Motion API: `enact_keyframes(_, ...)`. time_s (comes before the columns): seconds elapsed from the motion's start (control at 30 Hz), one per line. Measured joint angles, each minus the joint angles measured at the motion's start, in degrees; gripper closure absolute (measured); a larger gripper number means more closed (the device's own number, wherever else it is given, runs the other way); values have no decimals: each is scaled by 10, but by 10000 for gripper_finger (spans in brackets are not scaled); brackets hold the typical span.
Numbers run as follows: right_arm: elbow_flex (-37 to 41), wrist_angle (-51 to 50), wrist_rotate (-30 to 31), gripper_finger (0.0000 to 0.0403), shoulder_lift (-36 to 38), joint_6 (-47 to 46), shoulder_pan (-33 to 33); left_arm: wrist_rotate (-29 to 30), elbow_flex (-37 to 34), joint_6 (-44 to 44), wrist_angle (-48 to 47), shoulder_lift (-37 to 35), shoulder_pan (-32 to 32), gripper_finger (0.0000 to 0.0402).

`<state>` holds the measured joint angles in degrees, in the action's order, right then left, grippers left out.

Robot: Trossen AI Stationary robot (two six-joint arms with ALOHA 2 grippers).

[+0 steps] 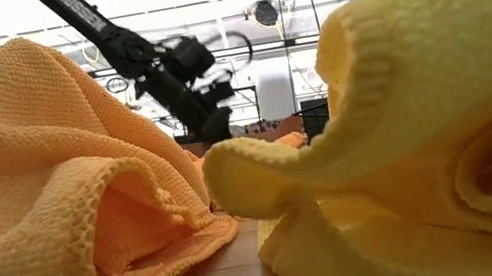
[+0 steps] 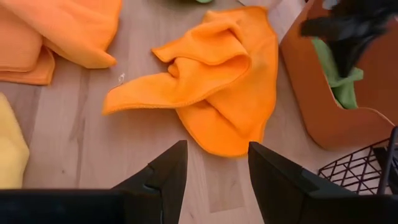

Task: Sort microfiber towel by color & place in baskets
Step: Put the right green towel into the orange bin, then put the green towel into the orange bin

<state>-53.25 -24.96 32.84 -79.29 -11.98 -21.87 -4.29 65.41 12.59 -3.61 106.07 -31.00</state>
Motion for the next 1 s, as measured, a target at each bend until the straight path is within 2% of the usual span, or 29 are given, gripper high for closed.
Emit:
enact_keyframes(0.3,0,6,-1,243,0,-3,0,1,0,13,-17,-91,1,359)
enact_keyframes(0.5,0,9,-1,243,0,-11,-8,3,1,-12,-110,-185,35,359)
enact_keyframes(0.7,0,45,-1,243,0,-5,-24,6,1,-73,-265,-266,135,359)
enact_keyframes(0.9,0,71,-1,243,0,-5,-34,79,1,-153,-381,-293,282,359)
enact_keyframes(1.0,0,75,-1,243,0,-14,-41,93,-1,-207,-427,-293,343,358)
